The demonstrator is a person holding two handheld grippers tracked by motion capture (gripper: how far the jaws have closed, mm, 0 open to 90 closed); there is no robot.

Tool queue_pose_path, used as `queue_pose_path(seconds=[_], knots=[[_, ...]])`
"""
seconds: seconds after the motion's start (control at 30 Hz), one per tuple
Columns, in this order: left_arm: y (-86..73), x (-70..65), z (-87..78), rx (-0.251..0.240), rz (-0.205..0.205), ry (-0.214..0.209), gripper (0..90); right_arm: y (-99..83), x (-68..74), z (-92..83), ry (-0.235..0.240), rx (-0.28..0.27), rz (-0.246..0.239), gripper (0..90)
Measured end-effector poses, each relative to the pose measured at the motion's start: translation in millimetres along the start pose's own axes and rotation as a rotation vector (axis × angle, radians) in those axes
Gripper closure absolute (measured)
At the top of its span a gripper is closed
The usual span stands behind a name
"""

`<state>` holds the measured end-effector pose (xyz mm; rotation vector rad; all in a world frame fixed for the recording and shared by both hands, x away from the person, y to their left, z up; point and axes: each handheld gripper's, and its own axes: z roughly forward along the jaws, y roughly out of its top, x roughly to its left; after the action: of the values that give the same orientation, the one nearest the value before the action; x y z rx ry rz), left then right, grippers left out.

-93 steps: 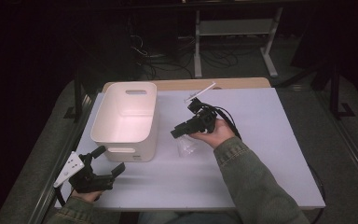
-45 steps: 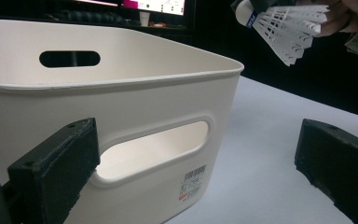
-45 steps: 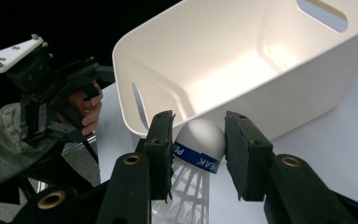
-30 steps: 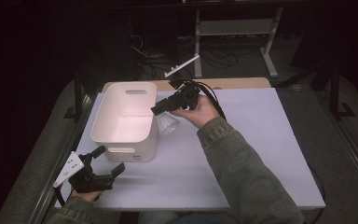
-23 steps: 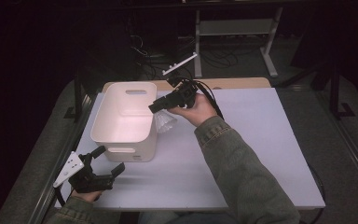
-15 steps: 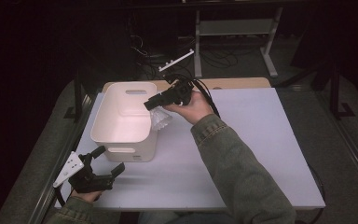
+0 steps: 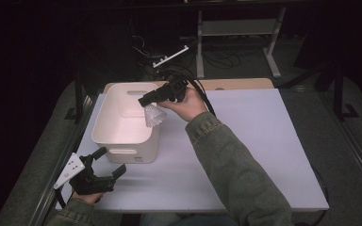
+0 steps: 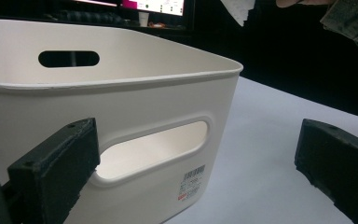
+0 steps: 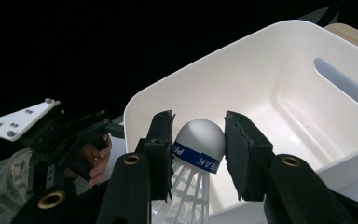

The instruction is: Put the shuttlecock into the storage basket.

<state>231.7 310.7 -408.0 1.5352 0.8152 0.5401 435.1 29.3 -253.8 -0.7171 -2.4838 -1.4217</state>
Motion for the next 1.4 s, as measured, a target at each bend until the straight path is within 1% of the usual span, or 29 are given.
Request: queue_pose_path(seconds=[0.1, 0.13, 0.17, 0.2, 0.27, 0.3, 0.37, 0.4, 0.5, 0.53, 0.57, 0.63, 0.73, 0.8, 0.83, 0.87, 0.9, 0.93, 0.97, 1.0, 1.07, 1.27, 1.4], knots=[[0.0, 0.0, 0.0, 0.0, 0.001, 0.0, 0.0, 1.8, -0.5, 4.6, -0.004, 0.0, -0.005, 62.4], [0.0, 0.0, 0.0, 0.0, 0.0, -0.001, 0.0, 2.3, -0.3, 6.0, 0.006, 0.0, 0.001, 62.4], [0.0, 0.1, -0.1, 0.0, 0.0, -0.001, 0.0, 2.7, -0.9, 7.8, 0.001, -0.005, -0.007, 62.5], [0.0, 0.2, -0.1, -0.001, 0.0, -0.001, 0.0, 2.7, -0.8, 9.1, 0.008, -0.006, 0.001, 62.4], [0.1, 0.2, -0.3, 0.003, 0.001, 0.0, 0.0, 2.7, -2.1, 12.0, 0.015, -0.009, 0.0, 62.4], [0.5, 0.2, -1.1, 0.014, 0.004, 0.003, 0.0, 2.7, -2.5, 13.3, 0.015, -0.014, 0.003, 62.4], [0.0, 0.3, 0.0, -0.001, 0.0, -0.003, 0.0, 2.8, -3.7, 16.0, 0.025, -0.016, 0.009, 62.4], [0.1, 0.3, -0.2, 0.002, 0.0, -0.004, 0.0, 2.8, -4.7, 17.4, 0.02, -0.017, 0.008, 62.4], [0.2, 0.1, -0.1, -0.001, 0.0, -0.005, 0.0, 2.6, -6.5, 21.1, 0.027, -0.028, 0.013, 62.5], [0.3, 0.1, -0.2, -0.001, -0.001, -0.005, 0.0, 2.5, -7.8, 22.7, 0.02, -0.03, 0.006, 62.5], [0.3, 0.0, -0.4, 0.0, -0.002, -0.004, 0.0, 2.7, -8.0, 23.9, 0.031, -0.033, 0.014, 62.4], [0.4, -0.1, -0.7, 0.004, -0.004, -0.002, 0.0, 3.1, -8.5, 27.4, 0.032, -0.039, 0.019, 62.4], [0.3, 0.3, -0.7, 0.004, -0.002, -0.005, 0.0, 3.7, -8.4, 31.9, 0.038, -0.039, 0.021, 62.5], [0.4, 0.4, -1.0, 0.005, -0.001, -0.003, 0.0, 3.9, -7.5, 34.3, 0.043, -0.036, 0.031, 62.4], [0.4, -0.1, -0.7, -0.002, -0.009, -0.003, 0.0, 3.8, -8.2, 36.0, 0.042, -0.037, 0.022, 62.4], [0.4, -0.1, -0.7, -0.002, -0.009, -0.003, 0.0, 3.8, -8.1, 37.4, 0.043, -0.038, 0.022, 62.4], [0.3, -0.9, 0.1, -0.015, -0.023, -0.004, 0.0, 3.8, -7.5, 38.7, 0.047, -0.037, 0.028, 62.4], [0.3, -0.9, 0.1, -0.015, -0.023, -0.004, 0.0, 3.8, -7.5, 38.7, 0.047, -0.037, 0.028, 62.4], [0.3, 0.1, -0.7, -0.002, -0.009, -0.002, 0.0, 3.7, -8.0, 41.2, 0.047, -0.035, 0.027, 62.4], [0.3, 0.3, -0.8, 0.0, -0.007, -0.002, 0.0, 3.8, -7.5, 42.4, 0.05, -0.032, 0.032, 62.4], [0.3, 0.3, -0.7, 0.0, -0.009, -0.002, 0.0, 3.5, -8.7, 44.7, 0.045, -0.03, 0.025, 62.4], [0.6, 0.3, -1.3, 0.002, -0.008, -0.001, 0.0, 3.0, -9.6, 49.6, 0.046, -0.035, 0.034, 62.4], [0.6, 0.4, -1.4, 0.0, -0.011, -0.001, 0.0, 1.3, -9.7, 55.8, 0.048, -0.036, 0.039, 62.4]])
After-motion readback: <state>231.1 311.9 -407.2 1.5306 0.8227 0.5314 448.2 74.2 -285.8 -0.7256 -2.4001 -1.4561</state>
